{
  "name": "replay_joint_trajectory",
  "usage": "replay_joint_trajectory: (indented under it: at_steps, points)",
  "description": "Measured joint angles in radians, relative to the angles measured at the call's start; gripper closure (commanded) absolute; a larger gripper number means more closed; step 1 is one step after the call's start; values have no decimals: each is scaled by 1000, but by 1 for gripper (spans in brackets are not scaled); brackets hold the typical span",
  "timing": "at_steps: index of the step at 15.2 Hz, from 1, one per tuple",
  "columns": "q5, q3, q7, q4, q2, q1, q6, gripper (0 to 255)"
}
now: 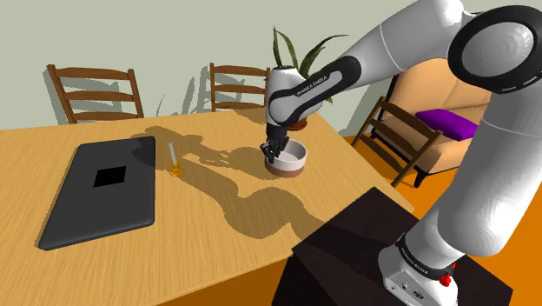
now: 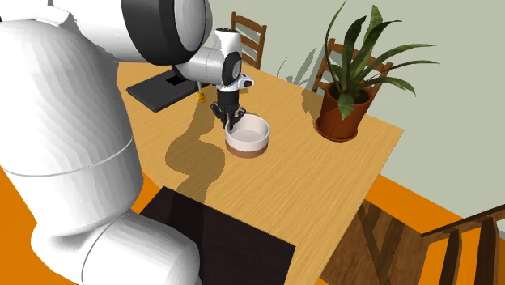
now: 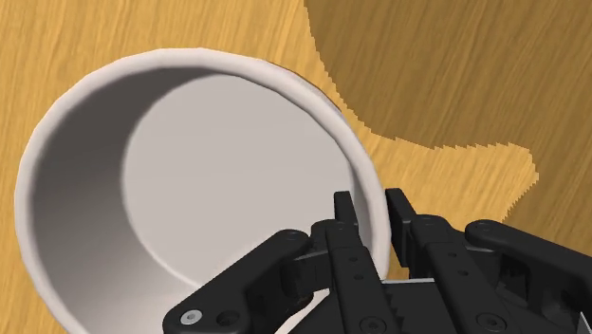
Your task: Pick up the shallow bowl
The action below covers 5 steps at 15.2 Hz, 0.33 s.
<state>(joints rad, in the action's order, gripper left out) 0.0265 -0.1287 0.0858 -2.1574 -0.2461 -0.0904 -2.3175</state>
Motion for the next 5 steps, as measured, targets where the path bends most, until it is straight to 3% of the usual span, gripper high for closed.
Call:
replay_joint_trajectory:
  at_steps: [5]
  points:
    - [6,-2,-1,13,45,1,57,255]
